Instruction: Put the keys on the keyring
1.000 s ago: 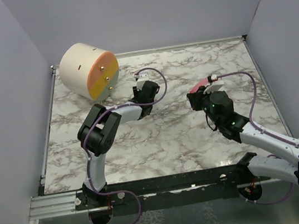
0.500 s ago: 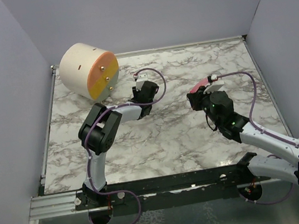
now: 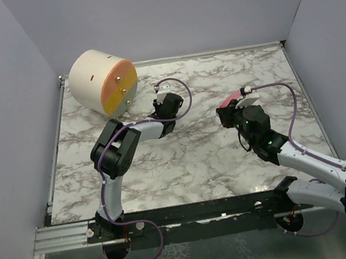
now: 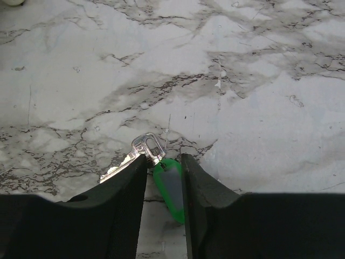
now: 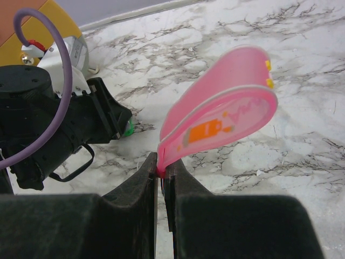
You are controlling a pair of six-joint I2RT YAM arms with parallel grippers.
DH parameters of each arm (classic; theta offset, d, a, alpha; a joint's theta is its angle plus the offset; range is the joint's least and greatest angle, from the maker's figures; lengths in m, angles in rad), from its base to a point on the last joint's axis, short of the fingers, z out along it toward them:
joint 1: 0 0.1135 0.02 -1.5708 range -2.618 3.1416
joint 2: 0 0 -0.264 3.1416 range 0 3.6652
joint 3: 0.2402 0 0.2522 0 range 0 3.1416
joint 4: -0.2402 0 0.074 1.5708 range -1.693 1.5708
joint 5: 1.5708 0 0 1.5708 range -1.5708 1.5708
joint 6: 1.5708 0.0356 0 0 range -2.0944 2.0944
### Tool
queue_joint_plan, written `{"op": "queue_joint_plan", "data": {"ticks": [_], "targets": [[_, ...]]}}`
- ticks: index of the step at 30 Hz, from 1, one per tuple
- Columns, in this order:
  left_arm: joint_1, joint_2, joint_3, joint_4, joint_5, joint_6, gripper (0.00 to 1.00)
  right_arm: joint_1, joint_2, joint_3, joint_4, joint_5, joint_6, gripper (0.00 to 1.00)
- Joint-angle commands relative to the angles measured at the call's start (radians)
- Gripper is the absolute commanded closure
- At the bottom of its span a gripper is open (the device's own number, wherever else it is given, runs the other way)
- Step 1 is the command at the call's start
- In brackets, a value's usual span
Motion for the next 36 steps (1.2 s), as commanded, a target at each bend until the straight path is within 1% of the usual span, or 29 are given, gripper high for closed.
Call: {"op": "queue_joint_plan", "data": {"ticks": [1, 9, 14, 16, 20, 21, 22, 30, 33, 36], "targets": [[0.008, 0.01, 0.023, 0.026, -0.023, 0.006, 0.67, 0.002, -0.002, 0.019, 0.002, 0.005, 0.0, 0.99], [0.009, 0.011, 0.019, 0.027, -0.023, 0.006, 0.71, 0.002, -0.004, 0.019, 0.002, 0.004, 0.0, 0.99], [0.011, 0.014, 0.019, 0.028, -0.022, 0.007, 0.76, 0.002, -0.004, 0.02, 0.002, 0.006, 0.0, 0.99], [0.011, 0.012, 0.019, 0.029, -0.024, 0.01, 0.8, 0.002, -0.004, 0.021, 0.002, 0.005, 0.001, 0.99], [0.012, 0.002, 0.007, 0.034, -0.03, 0.016, 0.94, 0.002, -0.004, 0.021, 0.0, 0.005, 0.0, 0.99], [0.013, -0.002, 0.002, 0.037, -0.03, 0.018, 0.95, 0.003, -0.005, 0.02, 0.0, 0.005, 0.0, 0.99], [0.014, -0.005, 0.0, 0.04, -0.027, 0.022, 1.0, 0.003, -0.006, 0.02, 0.0, 0.004, 0.0, 0.99], [0.016, -0.055, -0.032, 0.054, -0.002, 0.04, 1.0, 0.003, -0.01, 0.023, -0.003, 0.004, -0.002, 0.99], [0.017, -0.125, -0.073, 0.083, 0.058, 0.053, 1.0, 0.002, -0.015, 0.025, -0.008, 0.006, -0.009, 0.99], [0.015, -0.201, -0.1, 0.091, 0.181, 0.093, 1.0, 0.002, -0.025, 0.025, -0.01, 0.007, -0.022, 0.99]]}}
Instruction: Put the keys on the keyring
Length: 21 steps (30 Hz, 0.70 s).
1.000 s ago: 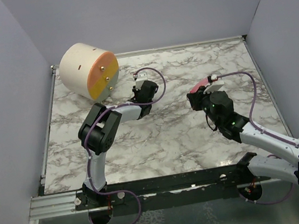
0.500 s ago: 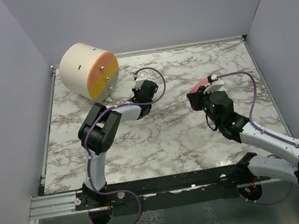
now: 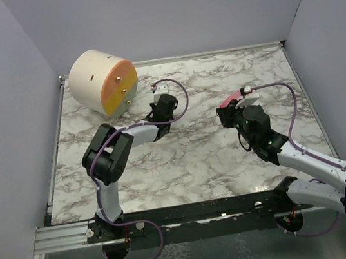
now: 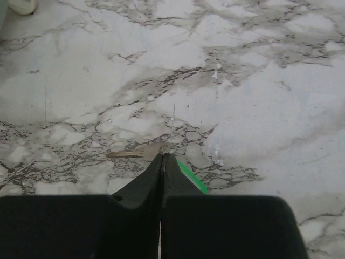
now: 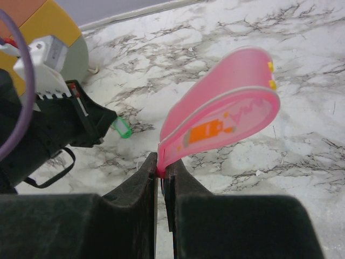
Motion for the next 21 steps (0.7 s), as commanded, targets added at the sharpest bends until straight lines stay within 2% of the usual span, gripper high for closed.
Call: {"op": "queue_joint_plan", "data": {"ticks": [1, 11, 21], "targets": [[0.004, -0.165, -0.037, 0.06, 0.195, 0.063, 1.0, 0.002, -0.028, 0.026, -0.01, 0.007, -0.027, 0.99], [0.007, -0.378, -0.144, 0.095, 0.646, 0.181, 1.0, 0.002, -0.1, 0.012, -0.011, -0.079, -0.096, 0.99], [0.031, -0.472, -0.209, 0.115, 1.087, 0.15, 1.0, 0.002, -0.232, -0.021, -0.049, -0.152, -0.186, 0.99]]}}
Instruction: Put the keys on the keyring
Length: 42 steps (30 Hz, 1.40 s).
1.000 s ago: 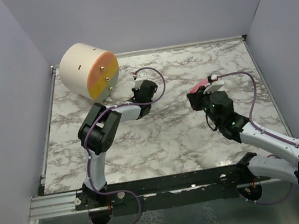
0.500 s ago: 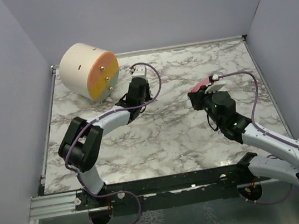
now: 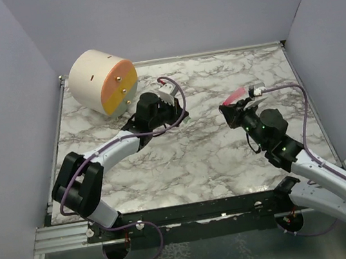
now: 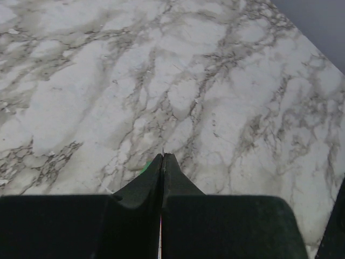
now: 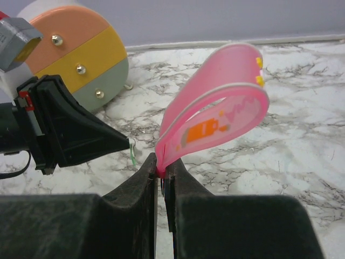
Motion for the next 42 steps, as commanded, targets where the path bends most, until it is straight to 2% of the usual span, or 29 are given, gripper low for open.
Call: {"op": "queue_joint_plan", "data": {"ticks": [1, 7, 16, 20, 23, 26, 32, 39, 42], "targets": [[0.011, -0.063, -0.036, 0.048, 0.31, -0.013, 1.0, 0.002, -0.075, -0.028, -0.03, -0.059, -0.071, 0.99], [0.013, -0.079, -0.052, 0.087, 0.485, -0.027, 1.0, 0.002, -0.157, -0.069, -0.04, -0.114, -0.114, 0.99], [0.019, -0.065, -0.017, 0.15, 0.658, -0.103, 1.0, 0.002, -0.141, -0.059, -0.075, -0.167, -0.136, 0.99], [0.02, -0.088, -0.04, 0.256, 0.694, -0.202, 1.0, 0.002, -0.141, -0.058, -0.08, -0.171, -0.136, 0.99], [0.02, -0.092, -0.075, 0.405, 0.721, -0.328, 1.0, 0.001, -0.143, -0.058, -0.081, -0.174, -0.137, 0.99], [0.02, -0.078, -0.099, 0.544, 0.727, -0.455, 1.0, 0.002, -0.145, -0.071, -0.07, -0.18, -0.142, 0.99], [0.022, -0.014, -0.136, 0.807, 0.695, -0.688, 1.0, 0.002, -0.162, -0.156, 0.075, -0.185, -0.147, 0.99], [0.022, 0.03, -0.129, 0.832, 0.619, -0.781, 1.0, 0.002, -0.182, -0.181, 0.123, -0.181, -0.147, 0.99], [0.022, 0.041, -0.118, 0.783, 0.594, -0.813, 1.0, 0.002, -0.188, -0.184, 0.132, -0.179, -0.146, 0.99]]}}
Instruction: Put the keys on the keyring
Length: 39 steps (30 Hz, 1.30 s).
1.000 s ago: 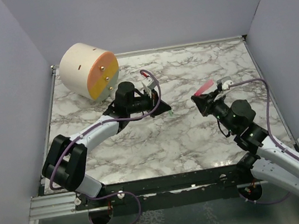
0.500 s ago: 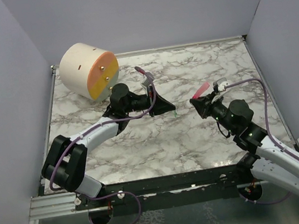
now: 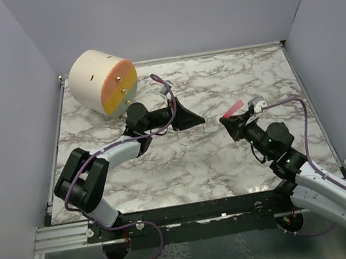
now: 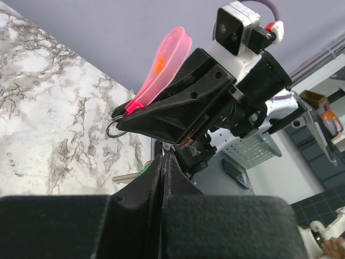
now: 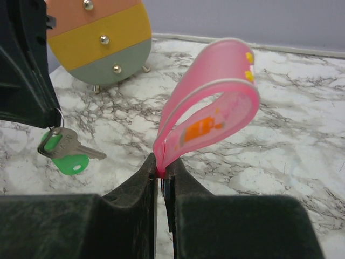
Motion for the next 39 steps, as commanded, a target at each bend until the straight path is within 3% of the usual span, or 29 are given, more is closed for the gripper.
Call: {"op": "queue_joint_plan", "data": {"ticks": [1, 19, 39], "targets": [[0.004, 0.02, 0.02, -0.012, -0.056, -0.083, 1.0, 0.002, -0.02, -0.003, 0.073, -0.01, -0.009, 0.99], [-0.009, -0.086, -0.015, -0.269, -0.262, 0.029, 1.0, 0.002, -0.046, 0.004, 0.061, 0.004, -0.002, 0.99], [-0.128, -0.152, -0.1, -0.294, -0.545, -0.063, 1.0, 0.002, -0.036, -0.023, 0.118, -0.015, 0.006, 0.99]]}}
